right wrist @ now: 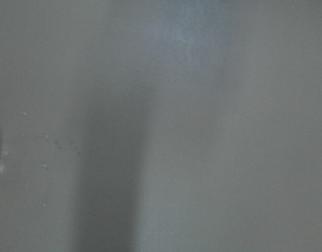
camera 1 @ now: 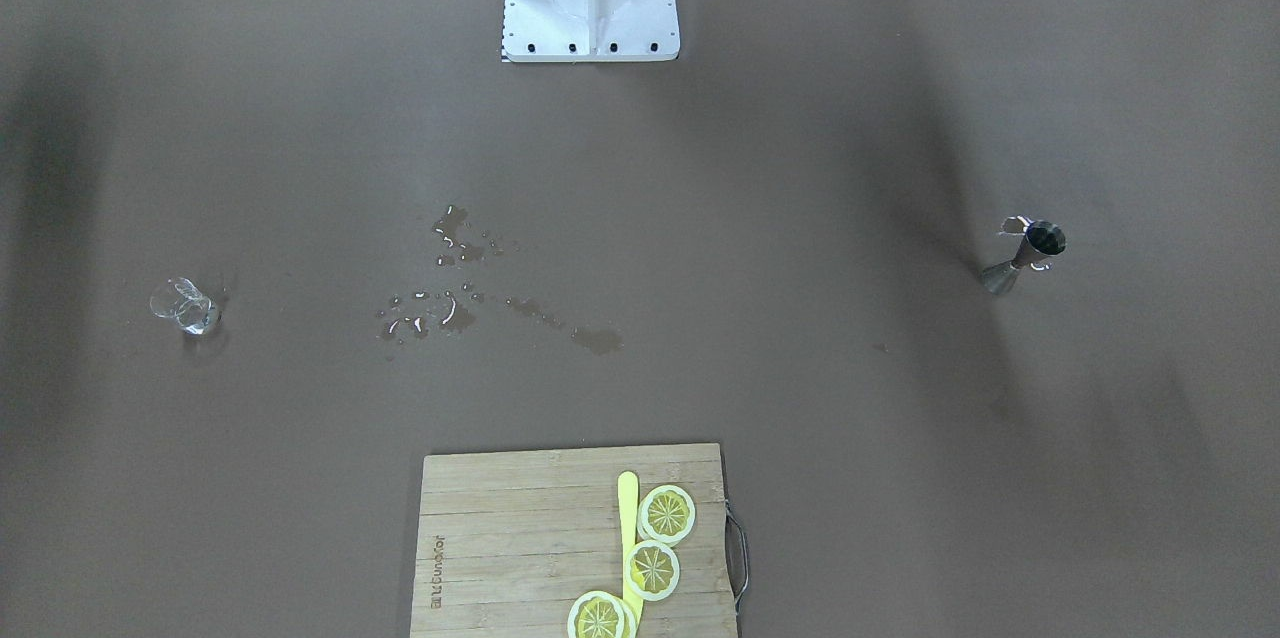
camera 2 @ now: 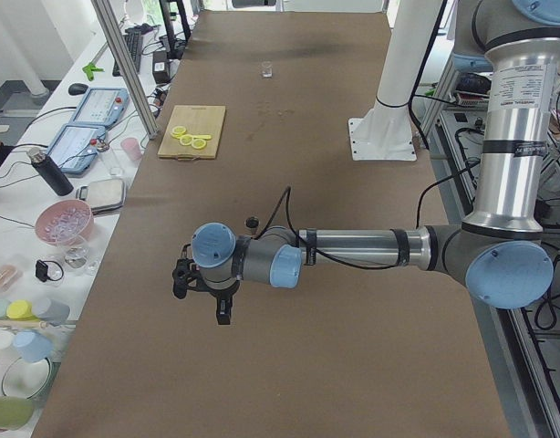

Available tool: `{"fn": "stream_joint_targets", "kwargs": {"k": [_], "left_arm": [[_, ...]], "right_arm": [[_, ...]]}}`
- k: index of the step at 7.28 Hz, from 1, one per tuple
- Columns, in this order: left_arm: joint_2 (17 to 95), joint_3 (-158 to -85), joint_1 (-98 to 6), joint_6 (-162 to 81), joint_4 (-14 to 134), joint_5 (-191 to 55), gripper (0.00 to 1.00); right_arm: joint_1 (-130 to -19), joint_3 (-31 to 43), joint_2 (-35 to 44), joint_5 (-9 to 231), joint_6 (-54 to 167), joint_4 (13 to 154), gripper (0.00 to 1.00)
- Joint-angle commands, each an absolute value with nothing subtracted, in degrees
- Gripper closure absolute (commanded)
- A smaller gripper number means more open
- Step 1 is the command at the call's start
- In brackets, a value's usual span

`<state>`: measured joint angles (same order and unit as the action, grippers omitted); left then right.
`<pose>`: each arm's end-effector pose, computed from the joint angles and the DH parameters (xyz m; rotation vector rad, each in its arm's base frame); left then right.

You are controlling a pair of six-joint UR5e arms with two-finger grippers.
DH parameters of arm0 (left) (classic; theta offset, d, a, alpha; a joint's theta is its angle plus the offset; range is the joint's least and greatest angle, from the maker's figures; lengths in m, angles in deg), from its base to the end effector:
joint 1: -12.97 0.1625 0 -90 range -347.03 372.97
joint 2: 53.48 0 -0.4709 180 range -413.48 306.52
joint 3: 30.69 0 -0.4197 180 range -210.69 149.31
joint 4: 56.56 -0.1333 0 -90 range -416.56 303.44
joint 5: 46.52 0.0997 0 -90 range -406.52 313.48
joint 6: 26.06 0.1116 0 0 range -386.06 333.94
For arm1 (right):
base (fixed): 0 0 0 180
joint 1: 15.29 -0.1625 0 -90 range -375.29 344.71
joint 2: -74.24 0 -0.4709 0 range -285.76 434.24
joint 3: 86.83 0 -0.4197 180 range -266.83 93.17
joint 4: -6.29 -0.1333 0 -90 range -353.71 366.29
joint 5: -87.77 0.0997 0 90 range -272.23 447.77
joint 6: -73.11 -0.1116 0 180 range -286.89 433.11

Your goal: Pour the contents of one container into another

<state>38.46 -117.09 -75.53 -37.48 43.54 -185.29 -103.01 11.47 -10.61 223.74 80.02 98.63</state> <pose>-0.0351 -0.5460 0.7034 0.0418 0.8600 -0.0996 0.0306 -0.5649 0.5908 0.2160 -0.7933 -0.2291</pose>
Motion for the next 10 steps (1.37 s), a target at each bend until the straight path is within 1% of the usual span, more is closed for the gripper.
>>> {"fn": "stream_joint_targets", "kwargs": {"k": [1, 2, 4, 5, 6, 7, 8, 10], "left_arm": [[38.46, -117.09, -75.53, -37.48, 43.54, -185.3, 0.01], [38.54, -117.09, -75.53, -37.48, 43.54, -185.3, 0.01], [38.63, -117.17, -75.44, -37.48, 43.54, -185.3, 0.01], [38.72, -117.26, -75.44, -37.57, 43.54, -185.3, 0.01], [38.63, -117.78, -75.44, -37.75, 43.28, -185.38, 0.01], [39.76, -117.88, -75.44, -37.83, 40.67, -185.38, 0.01], [41.08, -118.31, -75.44, -37.75, 34.99, -185.38, 0.01], [43.63, -120.85, -74.49, -40.71, 28.45, -185.65, 0.01]], "right_arm": [[-102.66, 10.91, -9.25, 229.33, 81.37, 92.49, 0.0], [-102.66, 7.85, -9.34, 229.62, 81.11, 82.77, 0.0], [-102.66, 1.44, -9.95, 236.69, 82.07, 68.59, 0.0], [-102.57, 1.67, -10.05, 237.17, 83.47, 66.08, 0.0], [-102.22, 0.89, -10.05, 239.96, 94.53, 66.15, 0.02], [-101.96, 0.62, -9.87, 243.65, 104.56, 66.23, 0.02], [-101.52, 0.09, -9.87, 249.16, 111.54, 66.32, 0.02], [-100.73, -3.41, -10.05, 253.77, 118.27, 66.5, 0.0]]}}
